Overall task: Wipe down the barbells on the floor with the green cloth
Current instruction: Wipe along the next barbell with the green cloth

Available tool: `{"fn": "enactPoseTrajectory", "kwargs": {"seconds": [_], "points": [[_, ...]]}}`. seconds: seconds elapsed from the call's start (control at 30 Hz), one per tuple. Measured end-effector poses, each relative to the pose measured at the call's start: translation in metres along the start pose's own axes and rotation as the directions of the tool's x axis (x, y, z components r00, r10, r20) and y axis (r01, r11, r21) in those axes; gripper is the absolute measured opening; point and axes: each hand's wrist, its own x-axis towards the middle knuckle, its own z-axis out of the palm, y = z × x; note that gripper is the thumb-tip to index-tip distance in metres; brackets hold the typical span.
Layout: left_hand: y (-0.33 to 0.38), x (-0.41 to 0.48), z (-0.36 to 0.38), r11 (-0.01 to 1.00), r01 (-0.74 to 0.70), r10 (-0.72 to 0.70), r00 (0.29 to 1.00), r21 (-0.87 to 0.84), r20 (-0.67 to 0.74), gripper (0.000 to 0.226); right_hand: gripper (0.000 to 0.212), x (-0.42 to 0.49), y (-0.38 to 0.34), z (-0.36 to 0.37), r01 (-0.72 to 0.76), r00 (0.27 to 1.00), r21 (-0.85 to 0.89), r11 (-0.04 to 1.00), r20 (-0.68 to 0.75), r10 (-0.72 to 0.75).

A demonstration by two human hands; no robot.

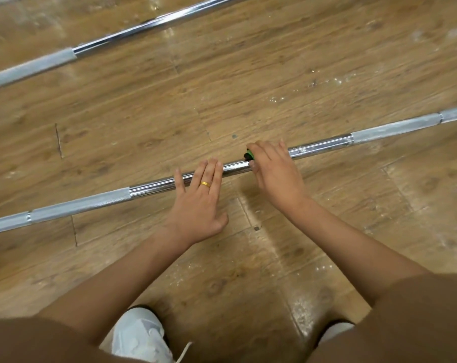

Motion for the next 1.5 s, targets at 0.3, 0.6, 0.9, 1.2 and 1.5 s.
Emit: {"fn": "enactPoseTrajectory", "kwargs": {"seconds": [0.3,0.6,0.9,1.2,1.5], "points": [[0.010,-0.014,0.002,0.999,0.005,-0.006,1.000,-0.043,-0.026,0.104,0.034,-0.008,-0.006,-0.006,0.013,0.998,0.054,0.998,0.067,-0.017],[0.020,-0.034,0.009,0.992,-0.024,0.017,0.998,-0.123,-0.057,0.096,0.036,-0.034,-0.009,-0.004,0.045,0.998,0.027,0.999,0.046,-0.046],[0.029,-0.053,0.011,0.988,-0.042,0.039,0.999,-0.149,-0.022,0.094,0.040,-0.057,-0.021,-0.006,0.046,0.995,0.019,0.999,0.087,-0.047],[0.037,-0.070,0.013,0.991,-0.049,0.049,0.999,-0.125,-0.003,0.091,0.039,-0.072,-0.032,-0.014,-0.001,0.997,0.057,0.998,0.074,-0.003],[0.045,-0.086,0.021,0.984,-0.074,0.066,0.996,-0.163,-0.055,0.088,0.038,-0.081,-0.027,-0.024,-0.069,0.991,0.039,0.997,0.117,0.064]]}}
